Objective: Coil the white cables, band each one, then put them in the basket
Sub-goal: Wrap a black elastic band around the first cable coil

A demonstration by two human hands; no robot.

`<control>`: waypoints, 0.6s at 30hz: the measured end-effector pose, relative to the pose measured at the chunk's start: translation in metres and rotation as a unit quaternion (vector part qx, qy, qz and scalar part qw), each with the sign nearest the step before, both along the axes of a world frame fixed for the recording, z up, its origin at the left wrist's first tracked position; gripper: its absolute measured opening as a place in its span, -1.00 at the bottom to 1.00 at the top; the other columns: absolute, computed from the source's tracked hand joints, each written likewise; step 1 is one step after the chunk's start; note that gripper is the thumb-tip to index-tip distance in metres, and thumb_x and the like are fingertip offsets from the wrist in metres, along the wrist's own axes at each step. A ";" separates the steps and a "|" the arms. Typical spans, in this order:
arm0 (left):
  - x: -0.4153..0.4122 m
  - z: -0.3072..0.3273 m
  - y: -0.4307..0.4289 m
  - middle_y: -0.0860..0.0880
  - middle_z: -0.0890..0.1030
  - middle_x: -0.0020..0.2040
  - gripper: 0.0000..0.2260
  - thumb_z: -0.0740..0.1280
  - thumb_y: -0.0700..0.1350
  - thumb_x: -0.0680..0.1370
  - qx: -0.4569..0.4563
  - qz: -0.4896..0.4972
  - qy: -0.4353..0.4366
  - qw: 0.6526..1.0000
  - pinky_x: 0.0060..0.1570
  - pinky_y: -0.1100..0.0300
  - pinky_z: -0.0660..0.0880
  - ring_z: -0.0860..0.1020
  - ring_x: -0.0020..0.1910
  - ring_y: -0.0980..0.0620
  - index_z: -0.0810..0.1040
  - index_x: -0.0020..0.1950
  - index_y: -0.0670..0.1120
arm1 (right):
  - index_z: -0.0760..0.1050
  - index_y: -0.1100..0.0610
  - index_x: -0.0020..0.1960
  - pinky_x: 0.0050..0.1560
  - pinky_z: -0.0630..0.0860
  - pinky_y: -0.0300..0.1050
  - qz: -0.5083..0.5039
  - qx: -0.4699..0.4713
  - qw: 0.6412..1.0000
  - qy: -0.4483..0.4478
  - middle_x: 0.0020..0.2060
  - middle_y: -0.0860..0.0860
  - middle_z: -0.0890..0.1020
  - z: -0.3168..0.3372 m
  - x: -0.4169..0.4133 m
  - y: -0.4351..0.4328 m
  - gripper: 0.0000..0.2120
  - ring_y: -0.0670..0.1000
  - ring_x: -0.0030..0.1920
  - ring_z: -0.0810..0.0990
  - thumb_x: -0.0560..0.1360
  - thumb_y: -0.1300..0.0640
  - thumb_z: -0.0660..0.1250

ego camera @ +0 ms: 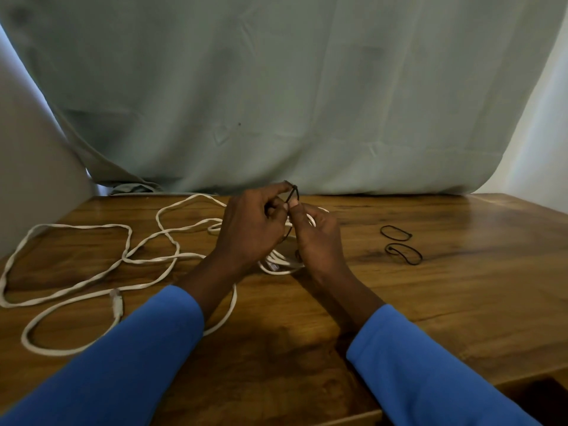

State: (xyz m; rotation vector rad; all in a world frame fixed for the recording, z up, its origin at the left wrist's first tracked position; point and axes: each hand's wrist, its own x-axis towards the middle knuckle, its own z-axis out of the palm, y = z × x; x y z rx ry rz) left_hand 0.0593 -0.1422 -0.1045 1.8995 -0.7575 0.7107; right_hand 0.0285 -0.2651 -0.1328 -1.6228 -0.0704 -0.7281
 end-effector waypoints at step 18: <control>0.009 0.013 0.018 0.04 0.73 -0.15 -0.91 0.46 -0.22 0.57 -0.068 -0.115 0.010 0.991 -0.18 0.29 0.56 0.69 -0.18 0.14 0.71 0.05 -0.09 | 0.73 0.06 -0.03 0.02 0.64 0.12 -0.013 -0.087 0.996 -0.001 -0.19 -0.06 0.75 0.000 0.006 -0.002 -0.67 -0.07 -0.12 0.73 0.64 -0.12 0.30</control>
